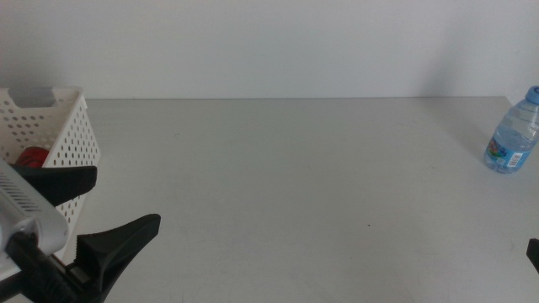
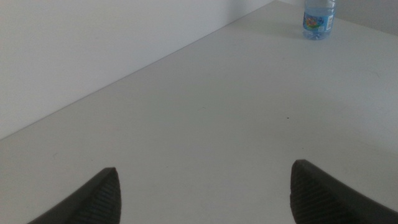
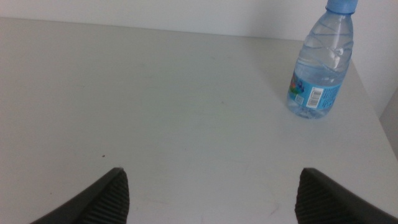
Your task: Use arms to grab the bottles and put them into the dustbin to the left of the table.
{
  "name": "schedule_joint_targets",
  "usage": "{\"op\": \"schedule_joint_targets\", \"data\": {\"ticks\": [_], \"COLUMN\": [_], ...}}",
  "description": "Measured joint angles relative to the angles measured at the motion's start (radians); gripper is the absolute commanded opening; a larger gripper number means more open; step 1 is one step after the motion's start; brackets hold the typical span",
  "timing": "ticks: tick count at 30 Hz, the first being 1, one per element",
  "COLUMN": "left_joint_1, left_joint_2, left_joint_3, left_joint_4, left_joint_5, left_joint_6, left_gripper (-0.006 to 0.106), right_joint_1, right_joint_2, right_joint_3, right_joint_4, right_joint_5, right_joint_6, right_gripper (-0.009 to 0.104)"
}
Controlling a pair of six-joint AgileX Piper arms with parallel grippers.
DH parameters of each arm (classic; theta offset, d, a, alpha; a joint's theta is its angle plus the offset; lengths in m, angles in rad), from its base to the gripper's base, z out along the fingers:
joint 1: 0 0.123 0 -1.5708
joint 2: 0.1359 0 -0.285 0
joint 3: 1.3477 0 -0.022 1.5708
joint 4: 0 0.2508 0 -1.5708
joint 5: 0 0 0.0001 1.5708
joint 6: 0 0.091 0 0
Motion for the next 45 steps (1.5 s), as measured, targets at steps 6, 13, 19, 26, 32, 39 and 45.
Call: {"op": "schedule_joint_targets", "data": {"ticks": [6,13,19,26,32,39,45], "left_joint_1": [0.0,0.0,0.0,0.0,0.0,0.0,0.0], "left_joint_2": [0.0,0.0,0.0,0.0,0.0,0.0,0.0], "left_joint_3": [0.0,0.0,0.0,0.0,0.0,0.0,0.0], "left_joint_4": [0.0,0.0,0.0,0.0,0.0,0.0,0.0], "left_joint_5": [0.0,0.0,0.0,0.0,0.0,0.0,0.0], "left_joint_6": [0.0,0.0,0.0,0.0,0.0,0.0,0.0], "left_gripper": [0.093,0.093,0.093,0.093,0.093,0.093,0.093], "right_joint_1": [0.0,0.0,0.0,0.0,0.0,0.0,0.0], "right_joint_2": [0.14,0.289,0.414,0.567,0.732,0.907,1.021], "right_joint_3": [0.003,0.049,0.094,0.104,0.104,0.104,0.104], "right_joint_4": [-0.025,-0.033,-0.033,-0.033,0.041,0.137,0.137], "right_joint_5": [-0.187,-0.395,-0.598,-0.792,-1.007,-1.223,-1.298], "right_joint_6": [0.0,0.0,0.0,0.0,0.0,0.0,0.0], "right_gripper": [0.075,0.075,0.075,0.075,0.075,0.075,0.075]}}
